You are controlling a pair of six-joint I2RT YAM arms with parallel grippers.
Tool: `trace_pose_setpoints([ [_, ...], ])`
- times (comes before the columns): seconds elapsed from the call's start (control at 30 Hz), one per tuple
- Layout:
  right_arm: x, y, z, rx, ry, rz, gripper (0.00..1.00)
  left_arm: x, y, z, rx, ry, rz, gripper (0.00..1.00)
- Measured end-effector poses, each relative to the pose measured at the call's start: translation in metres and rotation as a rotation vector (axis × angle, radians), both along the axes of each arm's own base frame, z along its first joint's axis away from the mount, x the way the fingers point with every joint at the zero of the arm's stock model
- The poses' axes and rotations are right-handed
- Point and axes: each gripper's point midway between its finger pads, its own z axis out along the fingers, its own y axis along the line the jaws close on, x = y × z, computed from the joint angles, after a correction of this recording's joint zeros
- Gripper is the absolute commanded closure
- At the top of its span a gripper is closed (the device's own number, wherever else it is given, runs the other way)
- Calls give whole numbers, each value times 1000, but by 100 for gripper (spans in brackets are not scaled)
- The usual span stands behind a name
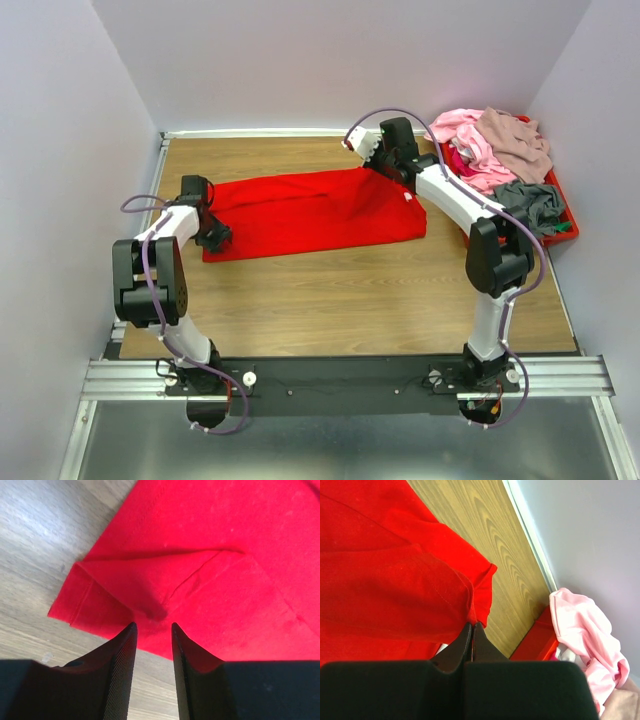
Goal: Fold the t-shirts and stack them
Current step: Fold the tshirt
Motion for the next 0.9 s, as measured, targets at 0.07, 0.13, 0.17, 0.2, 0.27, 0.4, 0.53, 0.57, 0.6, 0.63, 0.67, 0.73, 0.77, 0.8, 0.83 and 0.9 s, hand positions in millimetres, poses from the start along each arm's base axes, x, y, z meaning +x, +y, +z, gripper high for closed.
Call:
trace_pose_setpoints([
  [0.07,0,0,0,0,0,0,99,3,1,0,-1,-5,7,69],
  [0.13,0,0,0,0,0,0,99,6,3,1,-1,-9,12,72],
  [0.17,0,0,0,0,0,0,99,7,4,2,-1,-13,14,75],
  [0.2,0,0,0,0,1,0,99,9,4,3,-1,-16,15,76],
  [0.27,-1,0,-2,-2,3,0,99,11,6,4,0,-22,20,83],
  [0.4,-1,-1,-3,-3,7,0,99,15,9,7,1,-32,28,87],
  [0.53,-1,-1,-3,-3,7,0,99,19,16,11,2,-45,45,90],
  [0.57,-1,-1,-3,-3,7,0,99,20,19,13,4,-49,50,90],
  [0.6,-1,-1,-3,-3,7,0,99,21,21,14,4,-52,55,90],
  [0.63,-1,-1,-3,-3,7,0,99,22,23,15,5,-56,59,90],
  [0.67,-1,-1,-3,-3,7,0,99,23,24,16,4,-60,63,90],
  [0.73,-2,-1,-5,-5,10,0,99,26,29,19,4,-69,71,90],
  [0.77,-3,-1,-6,-6,13,0,99,27,30,20,4,-74,74,90],
  [0.8,-3,-1,-7,-7,15,0,99,29,32,21,2,-77,77,89],
  [0.83,-3,-1,-8,-8,17,1,99,30,32,21,0,-78,78,87],
  [0.9,-4,-2,-10,-9,20,1,99,32,34,22,-8,-82,78,85],
])
